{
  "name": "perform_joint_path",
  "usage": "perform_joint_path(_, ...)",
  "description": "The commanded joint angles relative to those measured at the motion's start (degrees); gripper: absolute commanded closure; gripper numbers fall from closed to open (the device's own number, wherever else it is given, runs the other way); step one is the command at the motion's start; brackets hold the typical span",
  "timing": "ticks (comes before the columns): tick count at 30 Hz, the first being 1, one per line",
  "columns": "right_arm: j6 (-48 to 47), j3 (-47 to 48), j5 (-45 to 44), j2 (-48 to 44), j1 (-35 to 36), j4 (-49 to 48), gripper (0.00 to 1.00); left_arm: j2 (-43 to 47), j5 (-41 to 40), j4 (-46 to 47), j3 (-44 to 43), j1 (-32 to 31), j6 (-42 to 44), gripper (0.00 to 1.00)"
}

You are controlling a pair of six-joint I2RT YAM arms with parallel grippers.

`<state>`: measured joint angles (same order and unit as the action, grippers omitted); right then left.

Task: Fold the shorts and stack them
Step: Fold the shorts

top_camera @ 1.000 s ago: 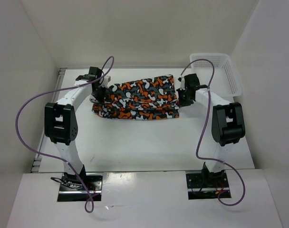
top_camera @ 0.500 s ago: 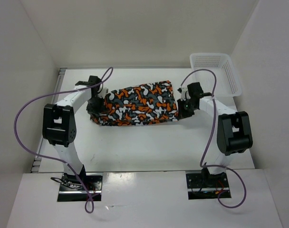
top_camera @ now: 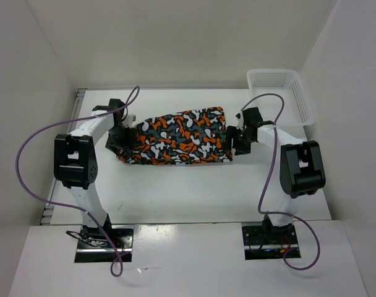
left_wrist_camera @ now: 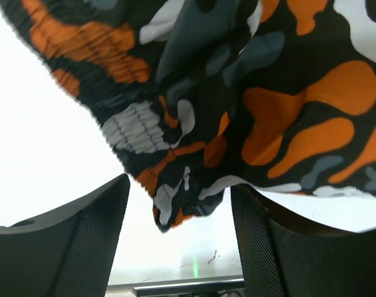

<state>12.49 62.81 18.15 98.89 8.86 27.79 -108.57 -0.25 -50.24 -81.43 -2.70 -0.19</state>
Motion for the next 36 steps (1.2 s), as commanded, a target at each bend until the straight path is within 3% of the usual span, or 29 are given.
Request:
perform_joint_path(1,6.0,0.5,-10.6,1.9,0.1,-1.8,0.32,3.5,3.1,-2.9,0.0,2.1,0.2,0.26)
perform_joint_path(3,6.0,-0.1,-11.7,2.4,0.1,-1.8,0.32,3.5,3.1,-2.9,0.6,3.7,0.2,0.26)
perform_joint_path(7,6.5,0.5,-5.2,5.1,0.1,-3.1,0.32,1.6,0.3,-1.0,0.6,4.4,0.2,0.23)
perform_joint_path(10,6.5,1.0,-5.1,6.8,0.1,-3.1,0.41,0.3,-2.7,-0.5,0.0,4.9,0.2,0.22)
perform_joint_path(11,6.5,1.5,-5.1,7.5,0.1,-3.1,0.5,-0.3,-2.7,-0.5,0.0,4.9,0.2,0.22)
perform_joint_path(14,7.1,1.5,-5.8,7.5,0.1,-3.1,0.65,-1.0,-4.3,0.1,0.7,5.4,0.2,0.22)
perform_joint_path(16,7.1,0.9,-4.3,7.5,0.1,-3.1,0.7,-1.0,-3.2,-0.5,1.3,5.4,0.2,0.22)
perform_joint_path(18,7.1,0.4,0.0,6.9,0.1,-3.6,0.68,-1.0,-0.8,-1.0,-0.1,5.4,0.2,0.19)
perform_joint_path(19,6.5,-0.1,2.0,6.9,0.1,-3.6,0.63,-1.0,-0.8,-1.0,-0.7,5.4,0.2,0.19)
perform_joint_path(20,6.5,-0.1,5.5,6.4,0.1,-3.6,0.47,-1.0,-0.8,-1.0,-1.3,5.4,0.2,0.19)
perform_joint_path(22,5.3,-0.1,6.2,5.7,0.1,-3.6,0.41,-1.0,-0.8,-1.0,-1.8,5.4,0.2,0.19)
perform_joint_path(29,0.6,-1.3,6.8,0.9,0.1,0.9,0.38,-1.0,-0.8,-1.5,-1.8,5.4,0.2,0.19)
perform_joint_path(36,-0.9,2.8,-6.3,-3.4,-3.8,7.3,0.36,-1.6,-0.8,-1.5,-1.8,5.4,0.2,0.19)
